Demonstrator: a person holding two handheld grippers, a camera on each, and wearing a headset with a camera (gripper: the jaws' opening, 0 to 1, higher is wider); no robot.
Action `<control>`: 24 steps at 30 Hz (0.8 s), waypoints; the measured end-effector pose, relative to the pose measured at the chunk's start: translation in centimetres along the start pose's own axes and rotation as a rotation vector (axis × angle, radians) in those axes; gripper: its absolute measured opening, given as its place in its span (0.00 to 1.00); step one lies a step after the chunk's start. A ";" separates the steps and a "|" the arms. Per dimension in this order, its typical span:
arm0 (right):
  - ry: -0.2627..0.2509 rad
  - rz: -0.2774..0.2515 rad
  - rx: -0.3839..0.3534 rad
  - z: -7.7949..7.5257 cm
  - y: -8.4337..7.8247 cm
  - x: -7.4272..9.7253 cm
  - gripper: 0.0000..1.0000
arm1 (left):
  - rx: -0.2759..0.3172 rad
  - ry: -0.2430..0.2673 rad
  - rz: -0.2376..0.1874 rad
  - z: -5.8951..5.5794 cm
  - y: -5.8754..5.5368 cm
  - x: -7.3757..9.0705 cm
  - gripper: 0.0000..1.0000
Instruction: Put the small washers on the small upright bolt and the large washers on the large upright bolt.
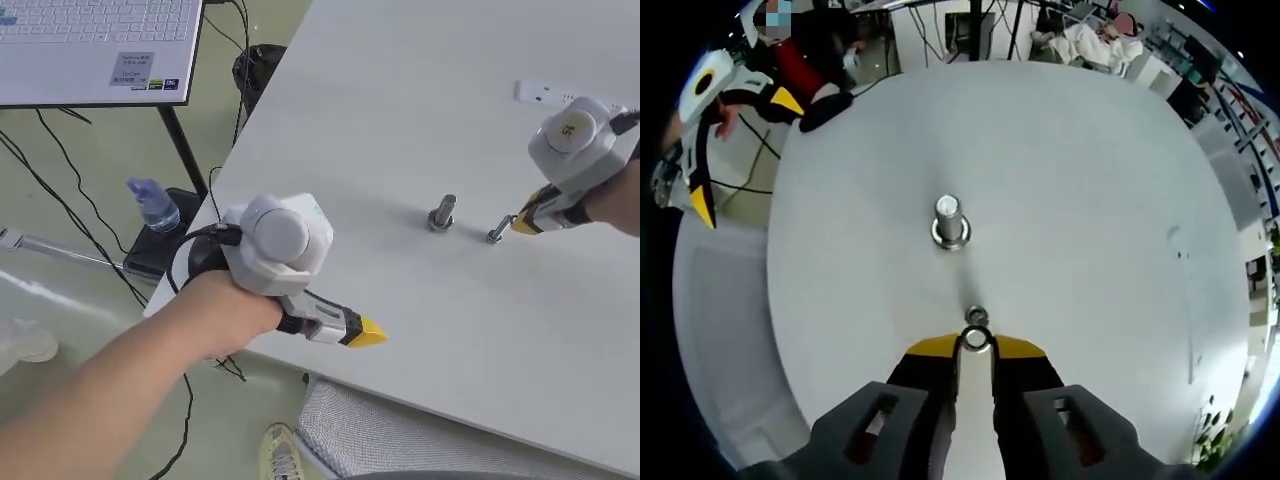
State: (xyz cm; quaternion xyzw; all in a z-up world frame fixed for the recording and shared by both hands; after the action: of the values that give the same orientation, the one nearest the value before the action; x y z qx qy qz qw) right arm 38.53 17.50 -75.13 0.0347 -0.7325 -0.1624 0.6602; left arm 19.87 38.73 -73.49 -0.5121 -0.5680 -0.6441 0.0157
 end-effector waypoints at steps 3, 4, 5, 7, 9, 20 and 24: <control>0.002 0.000 0.002 -0.4 0.1 -0.3 0.12 | -0.001 -0.001 0.005 0.0 -0.1 -0.1 0.91; 0.001 0.000 0.005 -0.4 0.2 -0.3 0.12 | -0.001 -0.001 0.007 0.0 -0.1 -0.1 0.91; 0.000 0.000 0.007 -0.3 0.2 -0.3 0.12 | -0.001 -0.001 0.007 0.0 -0.1 -0.1 0.91; 0.001 -0.001 0.006 -0.3 0.3 -0.2 0.12 | 0.002 -0.002 0.007 0.0 -0.1 -0.1 0.91; 0.003 -0.002 0.008 -0.2 0.4 -0.3 0.12 | 0.002 -0.002 0.010 0.1 -0.2 -0.1 0.90; 0.011 0.004 0.015 0.2 0.6 -0.6 0.12 | 0.003 -0.003 0.017 0.4 -0.3 -0.1 0.89; 0.012 0.011 0.019 0.2 0.6 -0.7 0.12 | 0.008 -0.004 0.017 0.4 -0.4 -0.1 0.89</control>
State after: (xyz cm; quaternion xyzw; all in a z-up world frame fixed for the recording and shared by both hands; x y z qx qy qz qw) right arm 38.50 18.27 -75.66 0.0380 -0.7302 -0.1518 0.6650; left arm 19.97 39.10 -73.93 -0.5180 -0.5662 -0.6408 0.0220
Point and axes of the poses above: the centre of the closed fingertips' face, and the gripper's own axes: x roughly backward along the fingers, z roughly to its left, y roughly out of its top, the point moved 6 cm from there along x, roughly backward along the fingers, and after that the axes turned 4 degrees about x, right-handed, at the moved point
